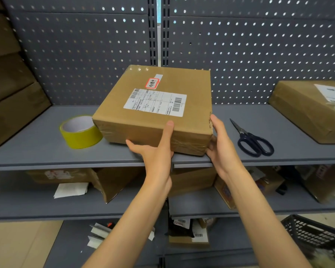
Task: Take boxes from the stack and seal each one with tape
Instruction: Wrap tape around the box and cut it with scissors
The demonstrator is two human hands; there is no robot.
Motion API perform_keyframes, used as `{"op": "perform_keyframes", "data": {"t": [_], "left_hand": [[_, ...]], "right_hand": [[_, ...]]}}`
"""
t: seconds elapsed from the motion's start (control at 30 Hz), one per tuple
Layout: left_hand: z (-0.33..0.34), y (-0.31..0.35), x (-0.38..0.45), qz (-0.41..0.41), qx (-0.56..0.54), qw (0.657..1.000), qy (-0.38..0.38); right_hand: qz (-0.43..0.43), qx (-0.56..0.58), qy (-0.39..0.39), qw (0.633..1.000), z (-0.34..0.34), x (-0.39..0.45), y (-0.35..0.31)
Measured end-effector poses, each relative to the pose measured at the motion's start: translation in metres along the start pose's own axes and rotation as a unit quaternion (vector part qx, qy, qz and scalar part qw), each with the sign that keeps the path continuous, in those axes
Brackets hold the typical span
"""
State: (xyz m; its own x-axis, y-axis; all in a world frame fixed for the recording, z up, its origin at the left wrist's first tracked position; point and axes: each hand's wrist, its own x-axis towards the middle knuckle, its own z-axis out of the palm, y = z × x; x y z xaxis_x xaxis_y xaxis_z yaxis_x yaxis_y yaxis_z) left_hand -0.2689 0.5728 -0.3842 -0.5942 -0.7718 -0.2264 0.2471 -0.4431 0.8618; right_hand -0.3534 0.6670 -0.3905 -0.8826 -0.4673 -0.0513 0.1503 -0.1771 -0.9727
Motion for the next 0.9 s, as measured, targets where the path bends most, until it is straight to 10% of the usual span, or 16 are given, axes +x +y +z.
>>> {"op": "perform_keyframes", "data": {"t": [0.63, 0.73, 0.9], "left_hand": [[0.001, 0.012, -0.029, -0.001, 0.211, 0.975, -0.073], [0.0, 0.012, -0.03, 0.182, 0.345, 0.919, -0.055], [0.002, 0.021, -0.004, 0.463, 0.499, 0.728, -0.084]], "right_hand": [[0.019, -0.143, 0.038, 0.989, -0.002, 0.004, -0.014], [0.003, -0.154, 0.075, 0.985, -0.004, -0.002, -0.012], [-0.077, -0.166, 0.117, 0.976, -0.004, -0.016, -0.001]]}}
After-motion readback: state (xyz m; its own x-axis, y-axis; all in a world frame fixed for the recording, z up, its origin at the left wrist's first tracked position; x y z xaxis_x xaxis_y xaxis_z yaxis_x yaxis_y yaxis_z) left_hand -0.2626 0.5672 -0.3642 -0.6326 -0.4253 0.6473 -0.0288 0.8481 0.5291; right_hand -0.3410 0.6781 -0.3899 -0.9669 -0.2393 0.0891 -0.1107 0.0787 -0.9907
